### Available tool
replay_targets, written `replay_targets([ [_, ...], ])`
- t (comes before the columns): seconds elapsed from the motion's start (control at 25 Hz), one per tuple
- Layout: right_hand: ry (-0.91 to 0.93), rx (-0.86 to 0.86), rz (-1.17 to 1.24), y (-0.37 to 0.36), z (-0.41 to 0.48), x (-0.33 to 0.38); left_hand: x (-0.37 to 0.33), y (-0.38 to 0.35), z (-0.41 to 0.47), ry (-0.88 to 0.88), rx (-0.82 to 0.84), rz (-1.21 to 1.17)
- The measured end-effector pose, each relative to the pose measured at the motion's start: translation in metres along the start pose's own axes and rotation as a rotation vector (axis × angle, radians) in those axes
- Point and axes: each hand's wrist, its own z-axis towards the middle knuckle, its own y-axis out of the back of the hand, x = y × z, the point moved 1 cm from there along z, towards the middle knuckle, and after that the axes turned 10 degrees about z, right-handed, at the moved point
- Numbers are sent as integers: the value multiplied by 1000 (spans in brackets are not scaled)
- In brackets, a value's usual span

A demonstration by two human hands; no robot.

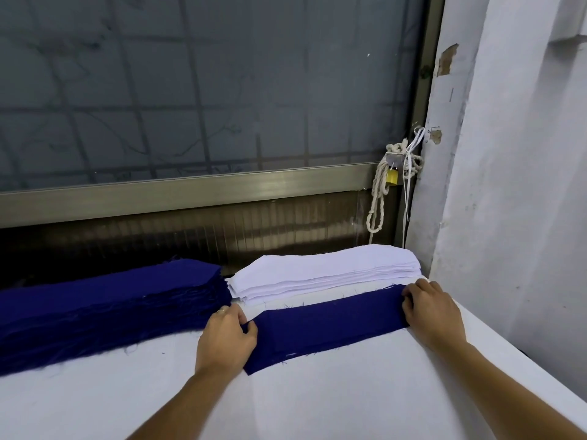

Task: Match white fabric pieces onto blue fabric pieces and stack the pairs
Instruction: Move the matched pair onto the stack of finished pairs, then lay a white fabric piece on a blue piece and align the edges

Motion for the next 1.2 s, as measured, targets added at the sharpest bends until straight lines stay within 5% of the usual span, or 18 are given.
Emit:
replay_targets([
  [0.24,78,46,14,-1,-4,31,-7,10,-1,-52,48,-2],
  [0.52,155,114,371,10,18,183,3,102,45,-169,-111,-112],
  [0.84,308,318,614,-17,25,356,182,188,91,86,-69,203],
  [1.04,396,352,485,-43,32,411,280,203,96,230,122,350],
  [1.2,385,413,389,-64,35,435,318,209,101,211,123,334],
])
